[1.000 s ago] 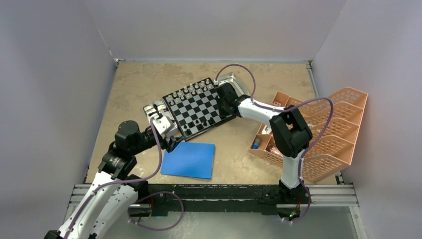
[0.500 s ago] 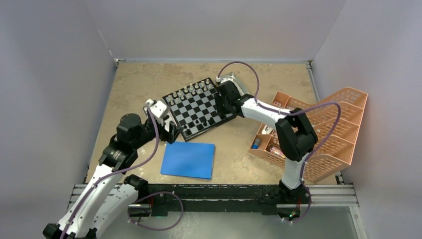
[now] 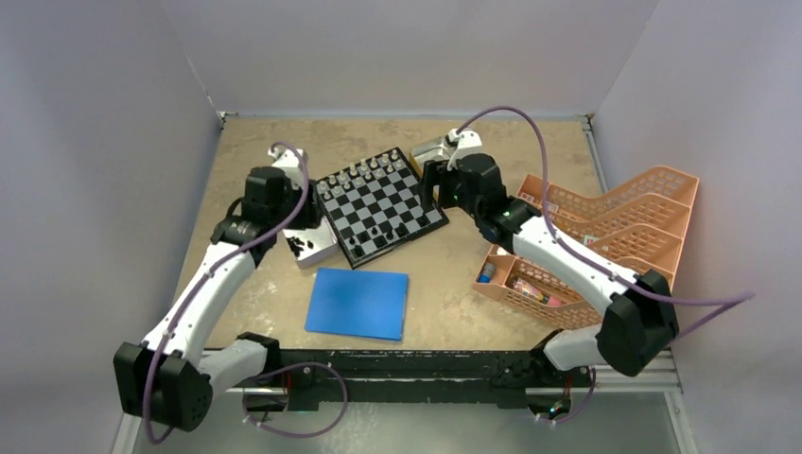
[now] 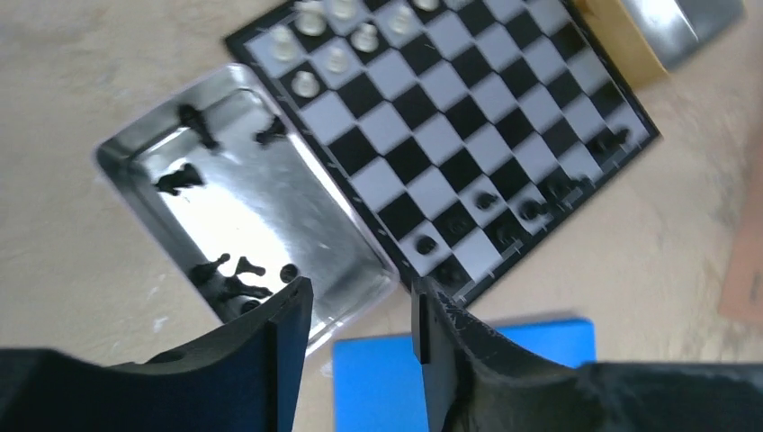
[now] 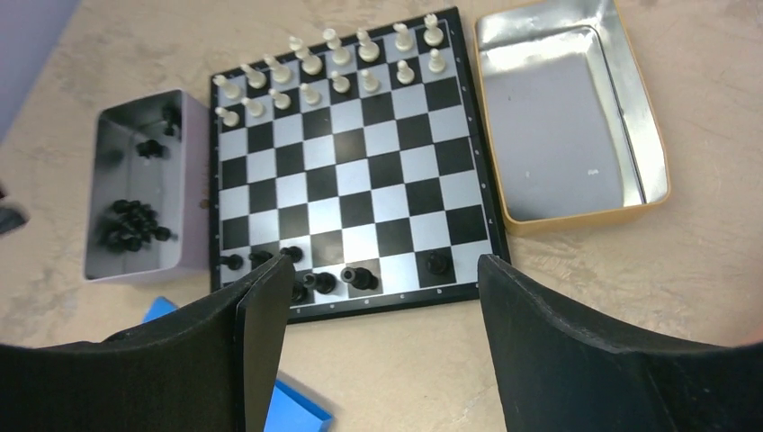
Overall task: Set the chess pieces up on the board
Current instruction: Pick up the chess piece from the storage box.
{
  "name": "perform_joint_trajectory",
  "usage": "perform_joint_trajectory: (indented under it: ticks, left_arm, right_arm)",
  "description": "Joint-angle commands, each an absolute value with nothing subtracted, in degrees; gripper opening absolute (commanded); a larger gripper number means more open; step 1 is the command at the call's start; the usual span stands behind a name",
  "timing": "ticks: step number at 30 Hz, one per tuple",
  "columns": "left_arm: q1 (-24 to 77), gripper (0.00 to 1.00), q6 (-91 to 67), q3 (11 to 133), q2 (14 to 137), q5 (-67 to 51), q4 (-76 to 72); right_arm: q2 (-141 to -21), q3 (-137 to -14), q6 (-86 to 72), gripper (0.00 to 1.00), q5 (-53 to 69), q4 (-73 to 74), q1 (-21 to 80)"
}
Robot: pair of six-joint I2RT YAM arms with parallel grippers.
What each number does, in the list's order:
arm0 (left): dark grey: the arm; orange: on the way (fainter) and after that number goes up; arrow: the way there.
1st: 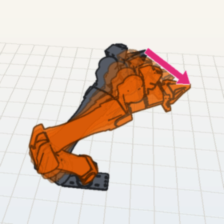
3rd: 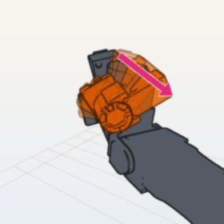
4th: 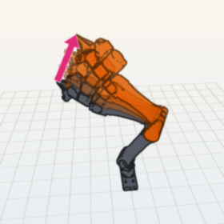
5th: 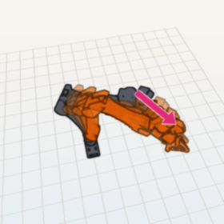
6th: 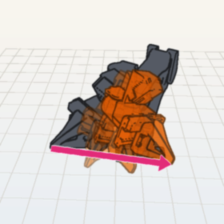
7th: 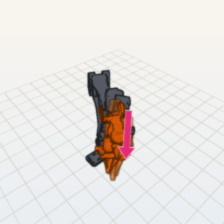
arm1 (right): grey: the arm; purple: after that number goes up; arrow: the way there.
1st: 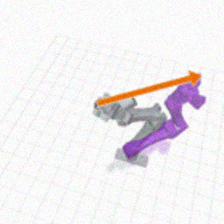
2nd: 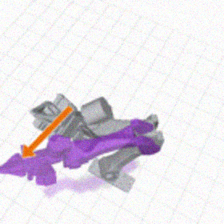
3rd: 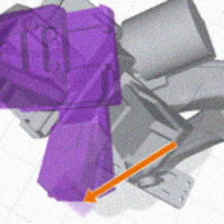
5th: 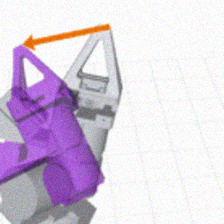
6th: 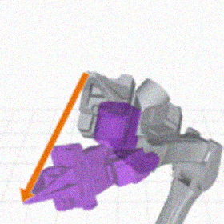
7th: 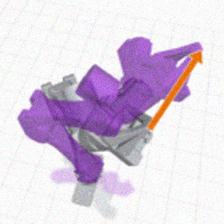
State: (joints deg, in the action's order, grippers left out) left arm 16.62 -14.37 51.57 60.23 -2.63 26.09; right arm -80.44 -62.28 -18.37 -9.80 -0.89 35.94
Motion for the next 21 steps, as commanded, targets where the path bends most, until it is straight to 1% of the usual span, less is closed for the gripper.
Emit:
perform_joint_trajectory:
  ticks: [1, 3, 5, 8, 11, 16, 18, 21]
  left_arm:
    - [8.5, 0.39, -17.4, 56.3, 65.1, -7.0, 23.8]
    - [5.2, 0.35, -20.8, 57.1, 67.8, -11.0, 23.0]
    - [2.4, 0.37, -26.7, 57.5, 69.7, -13.3, 22.6]
    - [1.5, 0.4, -31.1, 57.8, 71.7, -11.8, 22.5]
    - [1.4, 0.41, -27.8, 58.3, 73.3, -11.0, 23.6]
    - [1.4, 0.41, -23.5, 62.7, 79.2, -4.8, 32.8]
    - [1.5, 0.41, -26.1, 63.2, 80.4, -3.0, 34.2]
    - [1.5, 0.41, -35.1, 63.4, 81.3, -0.1, 36.5]
  right_arm:
    - [-73.8, -60.1, -19.1, 0.77, -5.7, -7.2, 35.8]
    - [-71.2, -58.7, -18.9, 0.76, -4.9, -9.0, 35.8]
    - [-69.3, -57.5, -19.1, 0.75, -4.4, -10.3, 35.8]
    - [-67.6, -57.2, -19.2, 0.75, -3.4, -11.0, 35.8]
    - [-66.7, -57.4, -19.2, 0.74, -2.3, -10.5, 35.8]
    - [-65.3, -57.1, -19.1, 0.73, -1.4, -9.7, 35.8]
    - [-65.1, -57.2, -19.0, 0.73, -1.3, -9.5, 35.8]
    - [-65.2, -57.5, -18.9, 0.71, -1.1, -9.0, 35.8]
